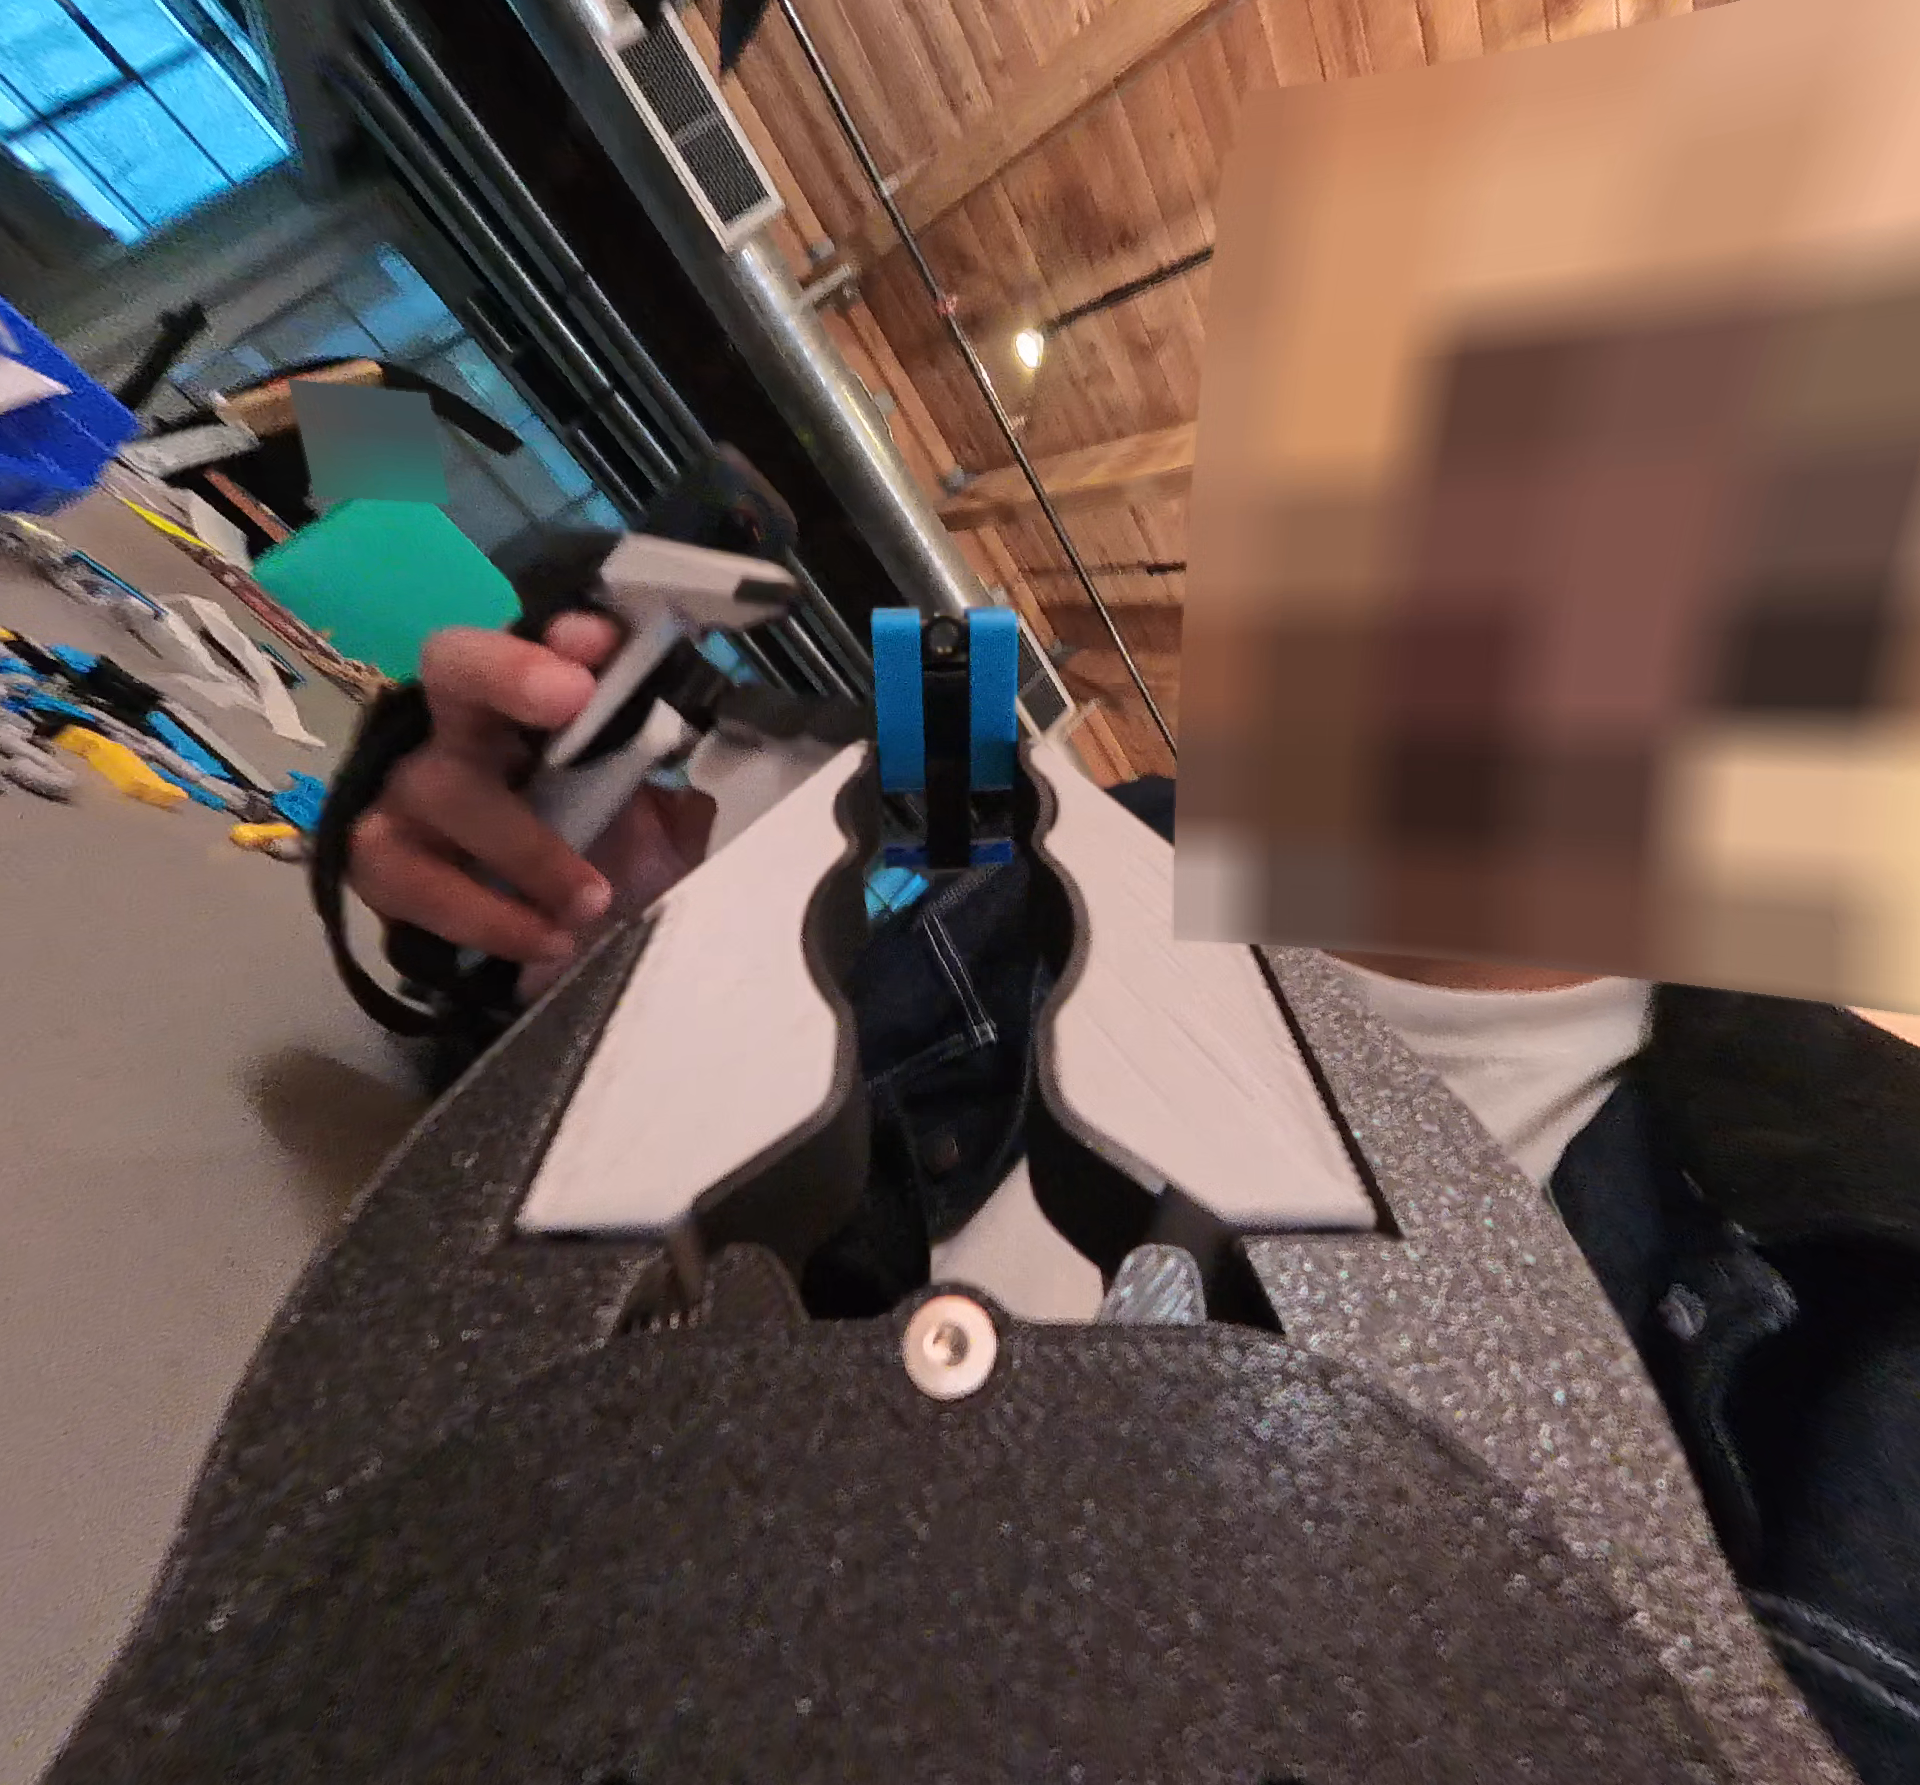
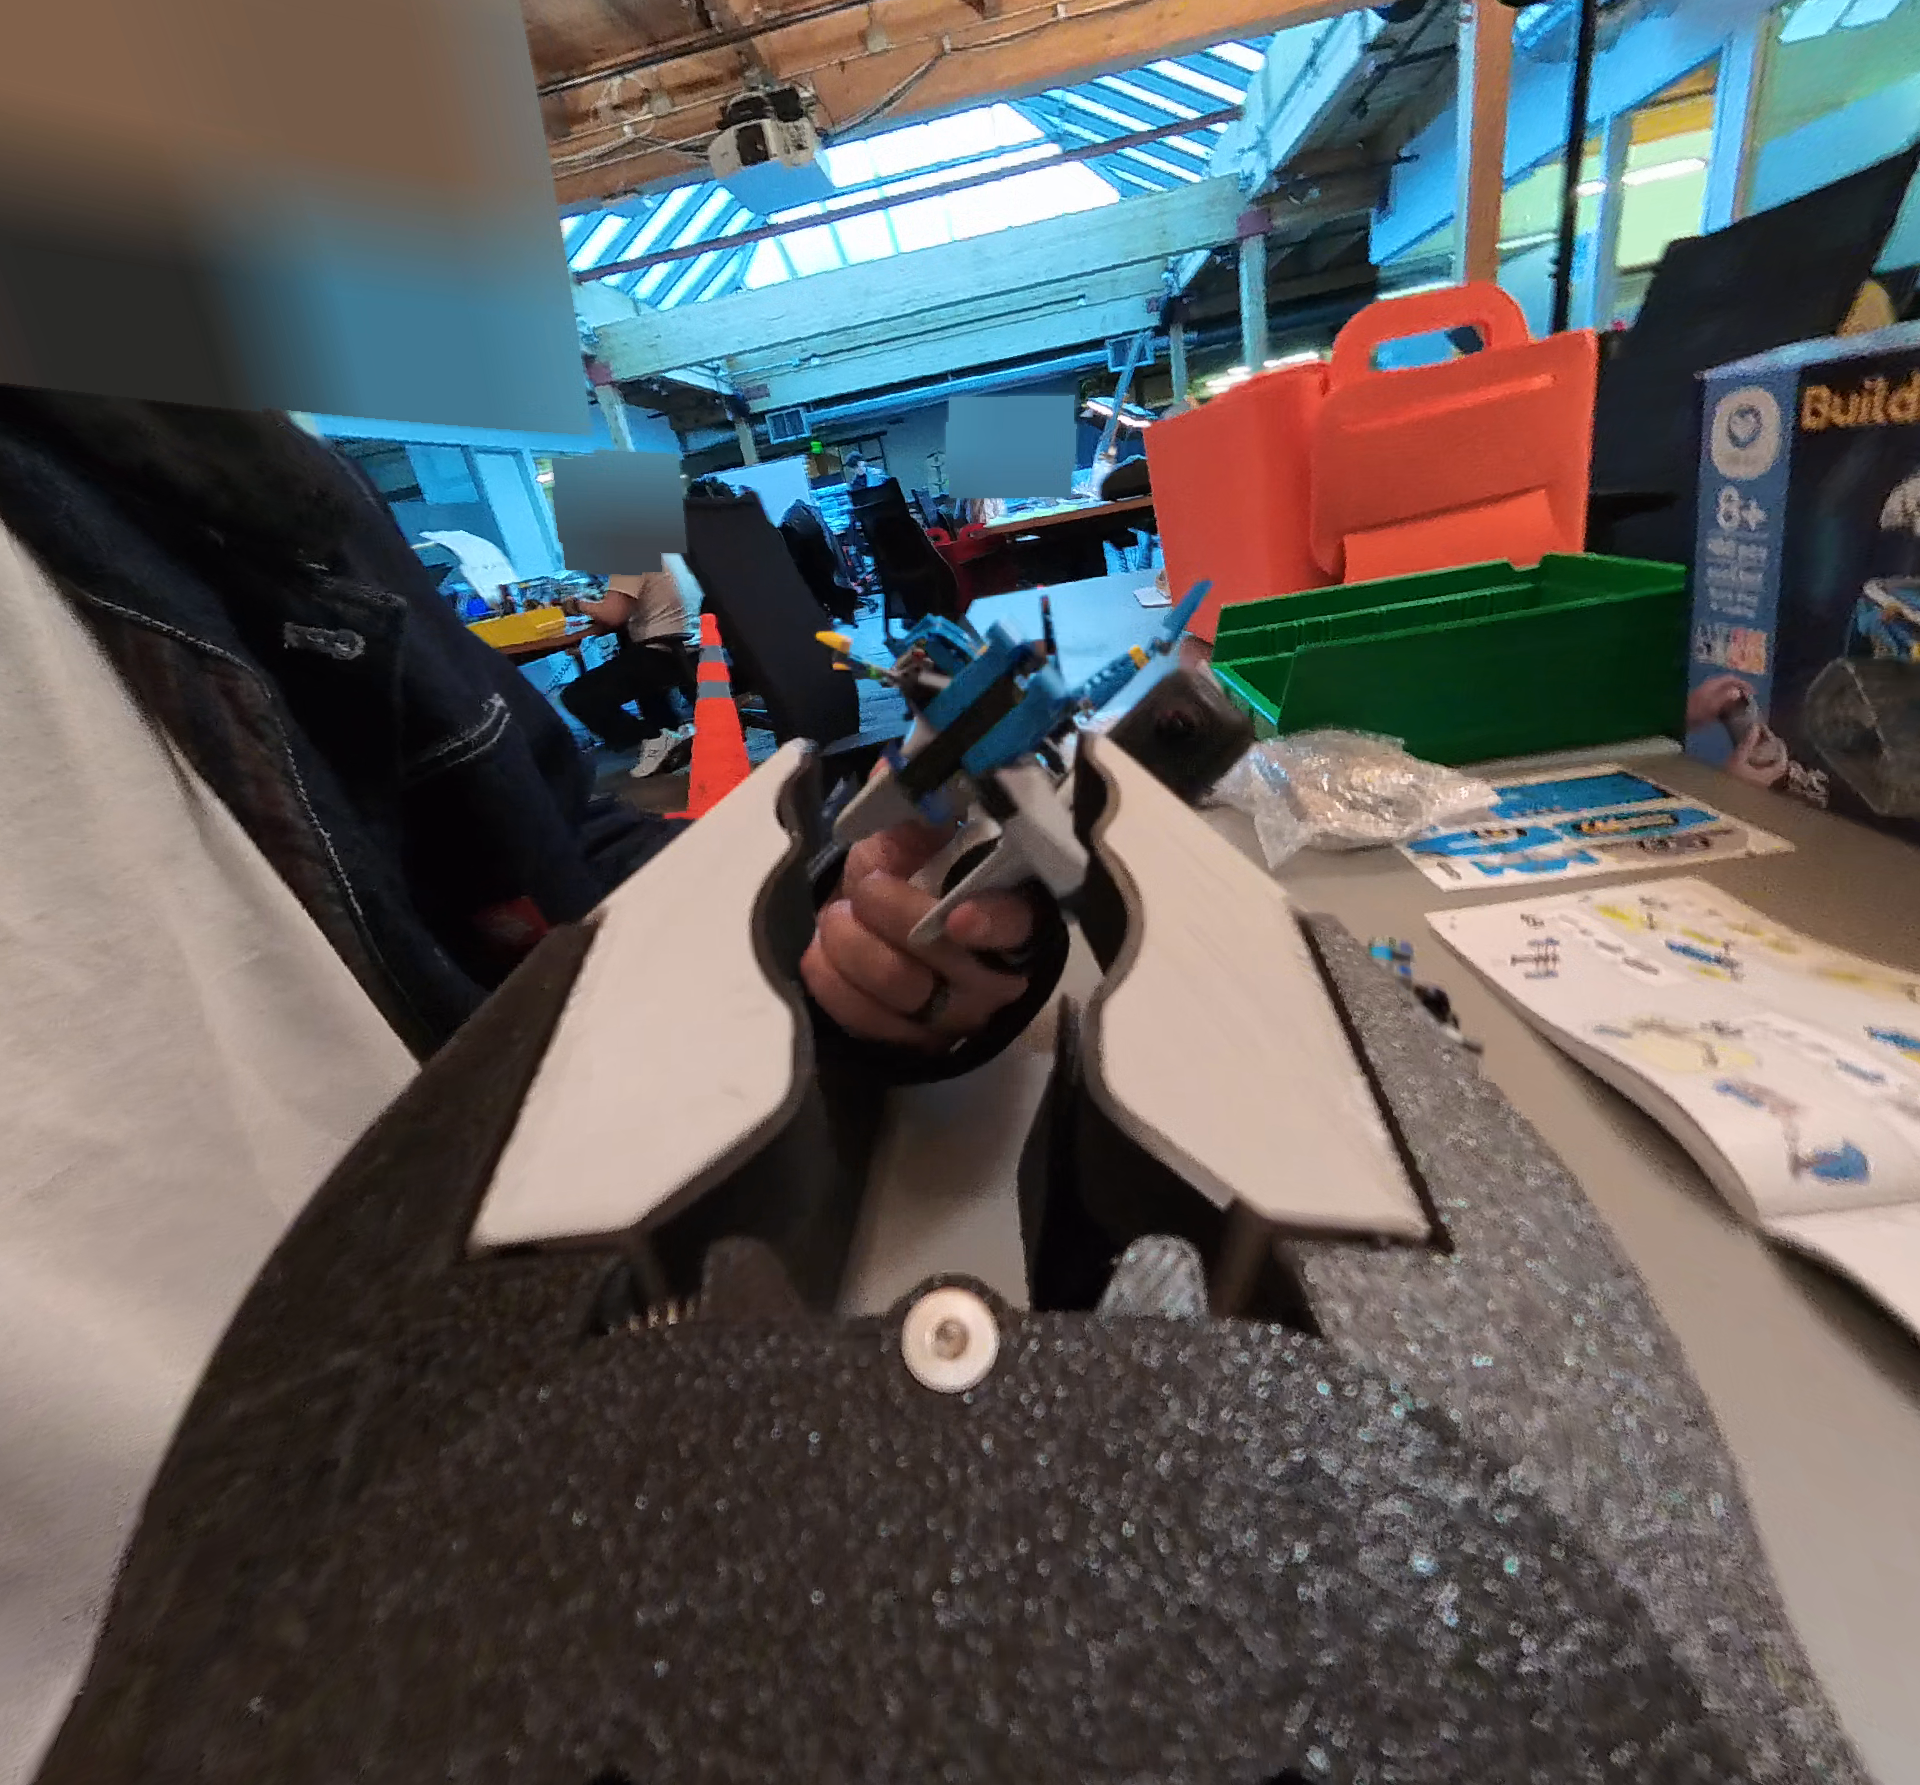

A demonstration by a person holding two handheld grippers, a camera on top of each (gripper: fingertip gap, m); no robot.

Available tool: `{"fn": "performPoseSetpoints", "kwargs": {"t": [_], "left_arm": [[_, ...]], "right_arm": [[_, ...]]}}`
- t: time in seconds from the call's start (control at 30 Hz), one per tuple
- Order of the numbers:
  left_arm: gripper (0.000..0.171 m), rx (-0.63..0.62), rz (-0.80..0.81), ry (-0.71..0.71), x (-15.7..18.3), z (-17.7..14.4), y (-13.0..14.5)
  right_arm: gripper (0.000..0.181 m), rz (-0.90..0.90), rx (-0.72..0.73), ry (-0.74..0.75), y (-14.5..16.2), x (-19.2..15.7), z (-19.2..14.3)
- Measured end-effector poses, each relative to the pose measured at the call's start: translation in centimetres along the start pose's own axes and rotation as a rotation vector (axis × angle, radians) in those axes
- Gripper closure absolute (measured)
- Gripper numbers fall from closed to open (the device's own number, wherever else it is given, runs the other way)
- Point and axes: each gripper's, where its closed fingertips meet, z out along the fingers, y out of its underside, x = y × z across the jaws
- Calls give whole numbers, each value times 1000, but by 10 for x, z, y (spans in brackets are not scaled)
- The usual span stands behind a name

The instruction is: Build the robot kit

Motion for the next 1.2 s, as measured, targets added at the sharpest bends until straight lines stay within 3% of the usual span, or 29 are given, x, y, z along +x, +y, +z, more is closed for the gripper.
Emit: {"fn": "performPoseSetpoints", "kwargs": {"t": [0.17,0.27,0.33,0.43,0.47,0.57,0.67,0.8,1.0,1.1,1.2], "left_arm": [[147,-121,-1,46,9,11,23],[148,-148,-31,75,12,13,29],[147,-166,-17,67,12,14,33],[148,-180,-67,65,9,15,37],[147,-169,-71,63,8,15,35],[146,-49,-15,-79,-12,4,11],[136,82,221,-476,-50,-36,-28],[141,102,607,-849,-57,-72,-60],[149,-111,948,-1298,-81,-102,-63],[151,-215,936,-1335,-95,-103,-52],[151,-227,904,-1332,-100,-103,-51]], "right_arm": [[141,205,-90,-348,-2,-12,15],[136,268,-126,-465,7,-18,24],[141,308,-158,-560,14,-32,26],[166,238,-134,-560,14,-39,32],[166,232,-129,-545,13,-38,32],[166,286,-136,-390,15,-8,30],[167,298,-227,16,44,66,14],[166,367,-433,514,93,145,-42],[166,394,-588,676,118,160,-72],[166,399,-634,710,128,162,-74],[166,422,-636,650,132,153,-63]]}}
